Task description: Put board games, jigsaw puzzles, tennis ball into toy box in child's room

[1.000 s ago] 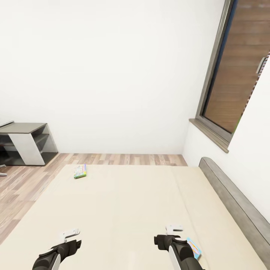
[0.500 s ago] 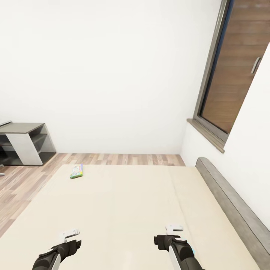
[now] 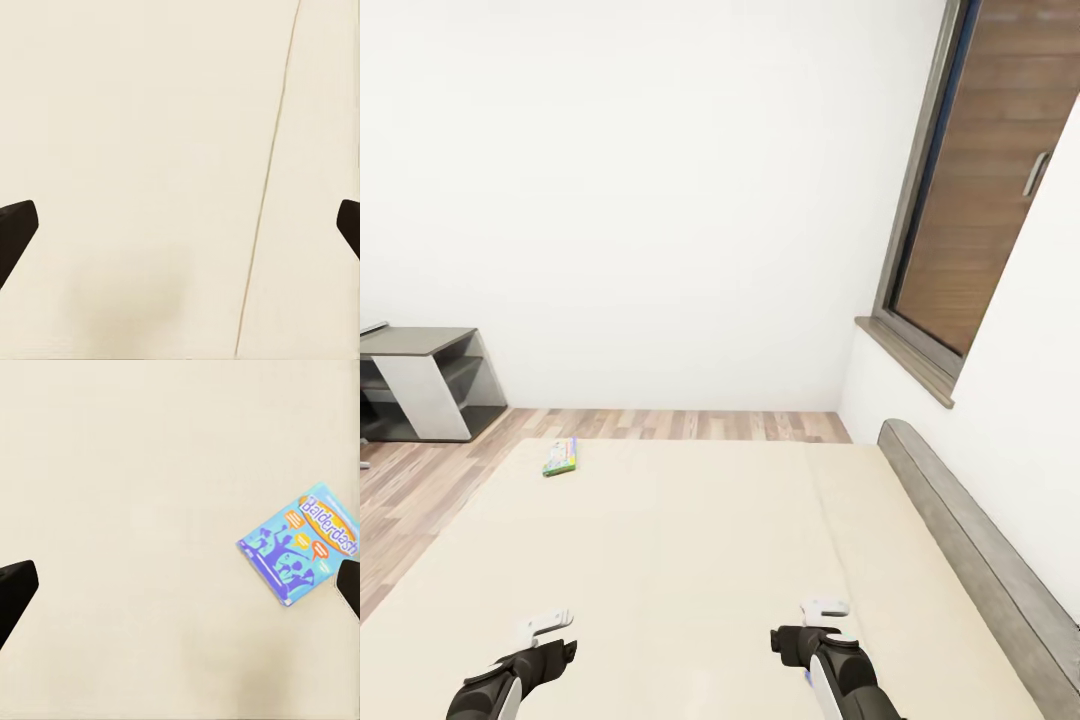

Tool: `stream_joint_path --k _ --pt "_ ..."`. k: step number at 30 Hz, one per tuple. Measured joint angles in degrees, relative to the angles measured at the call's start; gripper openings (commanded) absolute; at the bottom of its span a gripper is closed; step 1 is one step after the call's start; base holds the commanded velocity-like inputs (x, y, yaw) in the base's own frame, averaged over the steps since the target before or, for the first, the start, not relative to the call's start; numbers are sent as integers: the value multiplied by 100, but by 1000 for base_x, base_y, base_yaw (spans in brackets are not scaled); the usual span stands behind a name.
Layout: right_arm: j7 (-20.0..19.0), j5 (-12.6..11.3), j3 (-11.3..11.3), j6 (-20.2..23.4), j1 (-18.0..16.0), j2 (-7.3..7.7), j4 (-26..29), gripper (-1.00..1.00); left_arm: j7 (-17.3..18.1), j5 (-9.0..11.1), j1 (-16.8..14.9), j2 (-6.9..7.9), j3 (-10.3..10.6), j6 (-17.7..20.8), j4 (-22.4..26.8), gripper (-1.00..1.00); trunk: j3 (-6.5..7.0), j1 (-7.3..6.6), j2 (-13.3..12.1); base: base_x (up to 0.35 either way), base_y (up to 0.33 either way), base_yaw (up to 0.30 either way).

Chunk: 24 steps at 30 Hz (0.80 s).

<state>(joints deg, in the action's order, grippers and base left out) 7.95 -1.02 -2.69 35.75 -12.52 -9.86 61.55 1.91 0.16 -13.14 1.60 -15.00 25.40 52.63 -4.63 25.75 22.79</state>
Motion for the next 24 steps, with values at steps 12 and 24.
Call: stream_joint_path --k 12,24 --pt "-1 0 0 2 2 0 0 100 0 0 0 0 1 0 -1 100 0 0 0 0 -187 0" --pt "0 0 0 8 3 0 0 100 0 0 0 0 0 1 0 100 0 0 0 0 -206 0"
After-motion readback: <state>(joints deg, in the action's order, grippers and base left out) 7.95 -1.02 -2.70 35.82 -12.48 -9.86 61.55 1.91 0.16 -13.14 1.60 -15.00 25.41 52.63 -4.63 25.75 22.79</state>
